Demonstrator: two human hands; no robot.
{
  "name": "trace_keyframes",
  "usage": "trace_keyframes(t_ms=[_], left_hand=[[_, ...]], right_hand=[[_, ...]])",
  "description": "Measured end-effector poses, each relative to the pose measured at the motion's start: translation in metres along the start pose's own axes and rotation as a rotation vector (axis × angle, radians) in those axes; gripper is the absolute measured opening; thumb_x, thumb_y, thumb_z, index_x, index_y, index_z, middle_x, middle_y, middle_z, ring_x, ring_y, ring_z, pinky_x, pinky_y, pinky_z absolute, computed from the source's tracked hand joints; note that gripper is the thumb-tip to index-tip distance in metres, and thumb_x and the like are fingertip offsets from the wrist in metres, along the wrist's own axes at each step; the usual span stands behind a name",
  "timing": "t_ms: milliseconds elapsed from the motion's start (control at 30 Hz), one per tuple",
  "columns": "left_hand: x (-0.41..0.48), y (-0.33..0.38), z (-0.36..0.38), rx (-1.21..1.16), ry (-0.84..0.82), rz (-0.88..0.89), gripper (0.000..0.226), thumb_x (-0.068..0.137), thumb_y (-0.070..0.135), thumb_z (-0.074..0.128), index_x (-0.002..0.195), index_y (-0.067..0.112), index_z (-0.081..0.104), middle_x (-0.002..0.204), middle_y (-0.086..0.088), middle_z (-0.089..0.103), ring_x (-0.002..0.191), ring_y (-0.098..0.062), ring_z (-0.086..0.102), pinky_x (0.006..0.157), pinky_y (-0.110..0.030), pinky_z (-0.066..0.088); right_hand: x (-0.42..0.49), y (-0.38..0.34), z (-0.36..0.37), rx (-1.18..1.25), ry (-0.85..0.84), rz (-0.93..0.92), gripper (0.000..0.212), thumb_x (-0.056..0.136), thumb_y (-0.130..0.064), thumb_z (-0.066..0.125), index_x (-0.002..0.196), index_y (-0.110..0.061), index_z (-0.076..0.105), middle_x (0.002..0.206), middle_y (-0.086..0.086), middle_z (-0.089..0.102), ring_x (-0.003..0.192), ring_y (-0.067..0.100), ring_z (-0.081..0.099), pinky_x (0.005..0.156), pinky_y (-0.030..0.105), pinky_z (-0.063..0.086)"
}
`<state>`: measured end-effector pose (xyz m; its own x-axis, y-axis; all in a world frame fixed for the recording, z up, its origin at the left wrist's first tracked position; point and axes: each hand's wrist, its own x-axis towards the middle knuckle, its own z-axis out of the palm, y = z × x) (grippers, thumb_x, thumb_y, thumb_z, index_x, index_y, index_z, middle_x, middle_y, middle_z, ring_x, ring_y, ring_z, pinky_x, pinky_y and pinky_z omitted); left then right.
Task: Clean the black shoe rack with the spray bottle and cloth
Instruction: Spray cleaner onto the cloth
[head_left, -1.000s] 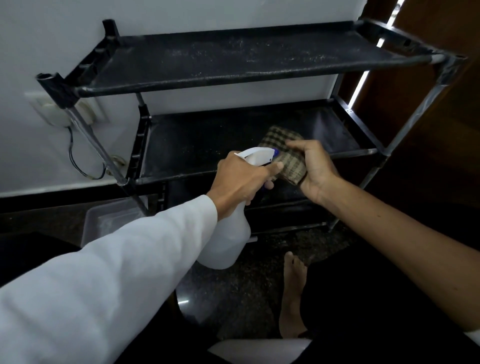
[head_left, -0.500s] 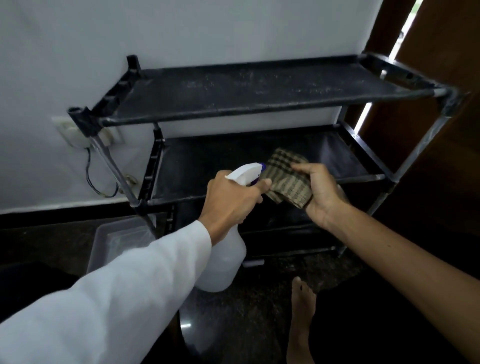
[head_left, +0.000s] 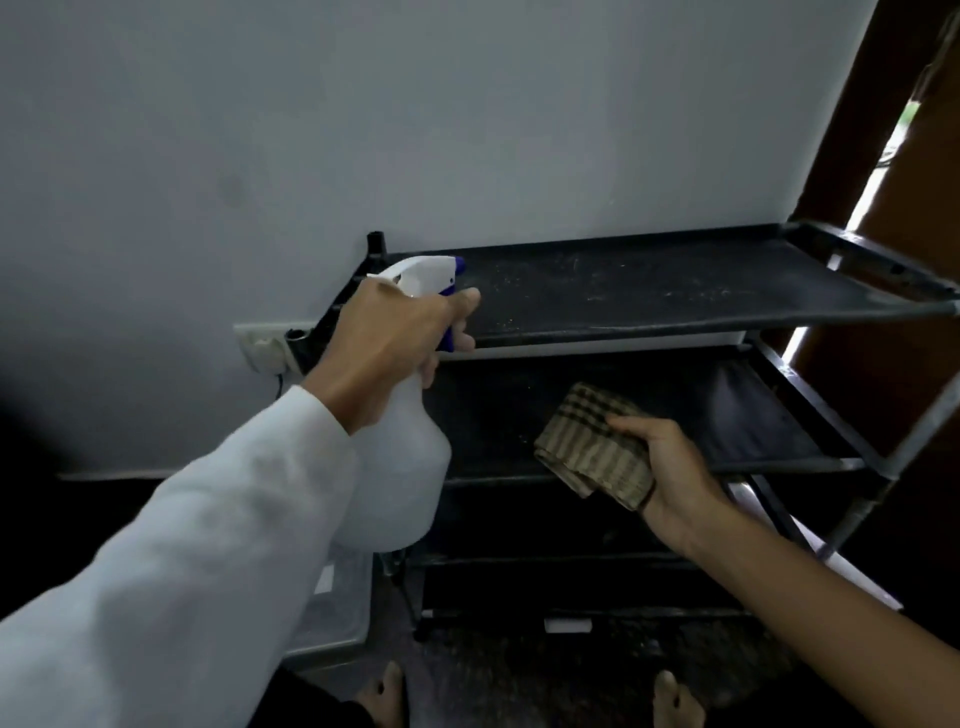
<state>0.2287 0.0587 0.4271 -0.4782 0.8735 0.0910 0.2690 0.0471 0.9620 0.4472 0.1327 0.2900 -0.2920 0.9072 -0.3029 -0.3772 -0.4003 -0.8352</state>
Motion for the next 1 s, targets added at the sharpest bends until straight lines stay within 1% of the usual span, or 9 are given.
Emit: trace_keyframes(t_ms=[133, 300, 367, 433, 533, 633, 800, 900, 1000], left_hand=[[-0.001, 0.006, -0.014, 0.042, 0.043, -0.013, 0.034, 0.087, 0.036, 0.071, 0.108, 0.01, 0.066, 0.066, -0.004, 0.063, 0.048, -0.014, 0.053, 0.039, -0.023, 0.04], [-0.009, 0.002, -0.03, 0.057, 0.063, -0.074, 0.038, 0.09, 0.033, 0.068, 0.113, 0.003, 0.063, 0.06, -0.003, 0.052, 0.052, -0.016, 0.045, 0.038, -0.021, 0.035], [-0.015, 0.0, -0.037, 0.06, 0.066, -0.079, 0.03, 0.091, 0.032, 0.068, 0.106, 0.006, 0.064, 0.064, -0.007, 0.056, 0.052, -0.019, 0.047, 0.037, -0.022, 0.035], [-0.021, -0.001, -0.04, 0.071, 0.029, -0.08, 0.028, 0.091, 0.031, 0.067, 0.103, 0.007, 0.063, 0.074, -0.013, 0.064, 0.044, -0.012, 0.051, 0.035, -0.022, 0.036], [-0.026, -0.003, -0.038, 0.081, 0.003, -0.08, 0.033, 0.09, 0.035, 0.069, 0.105, 0.006, 0.063, 0.083, -0.016, 0.07, 0.033, -0.006, 0.042, 0.034, -0.021, 0.036], [-0.027, 0.0, -0.027, 0.064, 0.011, -0.084, 0.032, 0.089, 0.037, 0.069, 0.099, 0.006, 0.063, 0.077, -0.014, 0.064, 0.033, -0.004, 0.043, 0.034, -0.02, 0.035], [-0.023, 0.008, -0.002, -0.024, 0.033, -0.062, 0.025, 0.085, 0.034, 0.074, 0.081, 0.015, 0.058, 0.053, 0.002, 0.051, 0.038, -0.008, 0.043, 0.036, -0.02, 0.034], [-0.013, 0.022, 0.008, 0.013, 0.028, -0.019, 0.028, 0.083, 0.034, 0.076, 0.092, 0.01, 0.065, 0.063, -0.003, 0.064, 0.046, -0.011, 0.057, 0.037, -0.021, 0.039], [0.001, 0.036, 0.021, 0.078, -0.044, -0.044, 0.027, 0.085, 0.032, 0.074, 0.097, 0.01, 0.064, 0.072, -0.005, 0.069, 0.042, -0.007, 0.059, 0.034, -0.017, 0.037]], right_hand=[[-0.002, 0.002, 0.005, 0.005, -0.009, 0.008, 0.023, 0.091, -0.011, 0.059, 0.11, -0.009, 0.072, 0.102, 0.009, 0.077, 0.089, 0.024, 0.076, 0.06, 0.031, 0.06], [-0.003, 0.004, 0.007, 0.024, -0.036, 0.019, 0.023, 0.09, -0.012, 0.061, 0.11, -0.009, 0.072, 0.105, 0.011, 0.077, 0.092, 0.027, 0.075, 0.061, 0.034, 0.06], [-0.004, 0.004, 0.007, 0.029, -0.041, 0.014, 0.024, 0.089, -0.013, 0.062, 0.111, -0.009, 0.072, 0.105, 0.011, 0.077, 0.092, 0.027, 0.075, 0.062, 0.034, 0.06], [-0.004, 0.003, 0.007, 0.036, -0.039, 0.01, 0.024, 0.088, -0.013, 0.063, 0.11, -0.008, 0.072, 0.104, 0.012, 0.077, 0.091, 0.027, 0.075, 0.061, 0.034, 0.06], [-0.005, 0.003, 0.006, 0.048, -0.03, 0.007, 0.026, 0.088, -0.012, 0.063, 0.112, -0.008, 0.071, 0.104, 0.013, 0.076, 0.09, 0.029, 0.075, 0.06, 0.035, 0.059], [-0.006, 0.003, 0.005, 0.044, -0.02, 0.0, 0.027, 0.088, -0.012, 0.064, 0.113, -0.008, 0.07, 0.103, 0.013, 0.077, 0.089, 0.029, 0.075, 0.059, 0.035, 0.059], [-0.008, -0.003, 0.005, 0.033, -0.023, -0.014, 0.024, 0.089, -0.012, 0.063, 0.111, -0.009, 0.072, 0.103, 0.012, 0.077, 0.091, 0.028, 0.075, 0.064, 0.036, 0.06], [-0.01, -0.009, 0.005, 0.03, -0.02, -0.011, 0.024, 0.09, -0.013, 0.062, 0.111, -0.01, 0.072, 0.103, 0.011, 0.077, 0.093, 0.028, 0.075, 0.074, 0.039, 0.06], [-0.01, -0.014, 0.003, 0.04, -0.026, 0.002, 0.022, 0.089, -0.014, 0.062, 0.109, -0.009, 0.072, 0.103, 0.011, 0.077, 0.093, 0.027, 0.075, 0.073, 0.038, 0.061]])
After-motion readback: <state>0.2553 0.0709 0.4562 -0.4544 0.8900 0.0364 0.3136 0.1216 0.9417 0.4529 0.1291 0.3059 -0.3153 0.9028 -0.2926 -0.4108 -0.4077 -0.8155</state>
